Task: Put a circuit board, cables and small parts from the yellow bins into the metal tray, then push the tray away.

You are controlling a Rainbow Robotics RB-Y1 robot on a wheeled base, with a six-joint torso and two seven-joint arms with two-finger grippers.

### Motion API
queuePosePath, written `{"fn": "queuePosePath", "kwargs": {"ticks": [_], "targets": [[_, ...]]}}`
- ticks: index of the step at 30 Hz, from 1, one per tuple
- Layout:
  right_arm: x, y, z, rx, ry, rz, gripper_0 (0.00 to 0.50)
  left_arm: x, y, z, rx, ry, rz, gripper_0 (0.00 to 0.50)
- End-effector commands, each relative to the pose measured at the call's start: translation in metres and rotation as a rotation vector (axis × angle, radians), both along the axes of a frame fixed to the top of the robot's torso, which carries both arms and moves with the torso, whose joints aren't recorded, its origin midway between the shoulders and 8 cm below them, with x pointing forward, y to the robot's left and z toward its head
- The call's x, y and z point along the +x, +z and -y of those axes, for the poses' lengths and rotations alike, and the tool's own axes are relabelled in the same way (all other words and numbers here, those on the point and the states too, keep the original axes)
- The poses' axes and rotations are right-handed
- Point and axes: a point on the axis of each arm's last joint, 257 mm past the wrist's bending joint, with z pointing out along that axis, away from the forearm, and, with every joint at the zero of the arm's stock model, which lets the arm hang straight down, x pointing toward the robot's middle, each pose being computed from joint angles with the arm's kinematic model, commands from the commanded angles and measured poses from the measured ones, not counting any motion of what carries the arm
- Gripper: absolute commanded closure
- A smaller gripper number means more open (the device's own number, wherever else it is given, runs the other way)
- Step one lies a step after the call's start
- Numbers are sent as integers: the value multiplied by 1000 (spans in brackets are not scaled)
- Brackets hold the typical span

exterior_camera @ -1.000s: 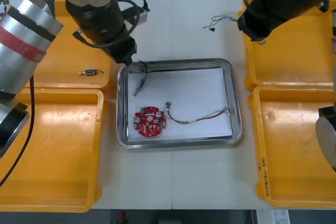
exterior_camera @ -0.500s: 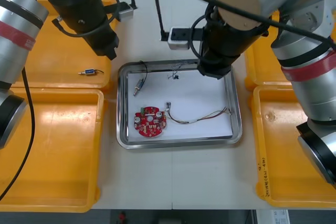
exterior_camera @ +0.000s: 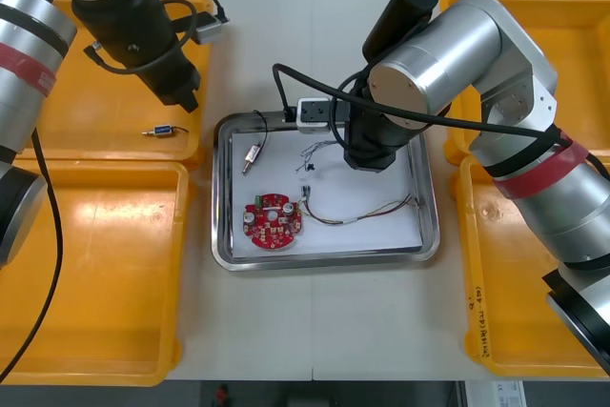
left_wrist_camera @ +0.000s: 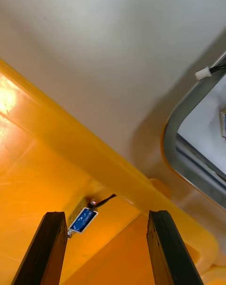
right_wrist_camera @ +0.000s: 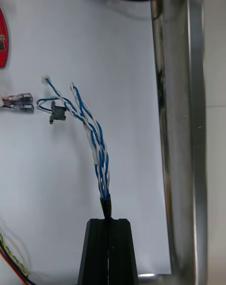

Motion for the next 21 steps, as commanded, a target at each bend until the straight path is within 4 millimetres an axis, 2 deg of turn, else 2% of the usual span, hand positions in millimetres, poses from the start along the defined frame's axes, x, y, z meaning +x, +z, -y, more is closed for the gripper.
{"fn": "queuePosePath", "kwargs": {"ticks": [1, 3, 8, 10, 11, 12, 13, 14, 15, 16, 17, 21], "targets": [[2, -22, 5, -64, 35, 13, 500, 19, 38, -19, 36, -110, 93, 0], [4, -32, 9, -97, 34, 21, 500, 19, 33, -23, 24, -97, 80, 0], [7, -42, 16, -109, 21, 1, 500, 17, 19, -32, -8, -69, 44, 0], [7, -42, 17, -111, 20, 0, 485, 15, 15, -35, -14, -63, 31, 0], [6, -42, 19, -114, 18, -2, 461, 14, 13, -36, -25, -59, 23, 0], [6, -43, 20, -115, 17, -4, 427, 12, 10, -37, -35, -55, 13, 0], [6, -43, 21, -116, 11, -4, 323, 10, 6, -38, -43, -50, -2, 0], [7, -43, 21, -115, 11, -3, 272, 9, 4, -38, -50, -46, -8, 0], [7, -42, 22, -116, 7, -2, 120, 9, 1, -39, -60, -39, -13, 0], [8, -42, 24, -119, 5, 0, 38, 9, -2, -40, -73, -31, -20, 0], [9, -41, 25, -120, 6, 5, 0, 9, -5, -41, -78, -27, -21, 0], [12, -35, 30, -120, 5, 18, 0, 11, -10, -45, -75, -22, -18, 0]]}}
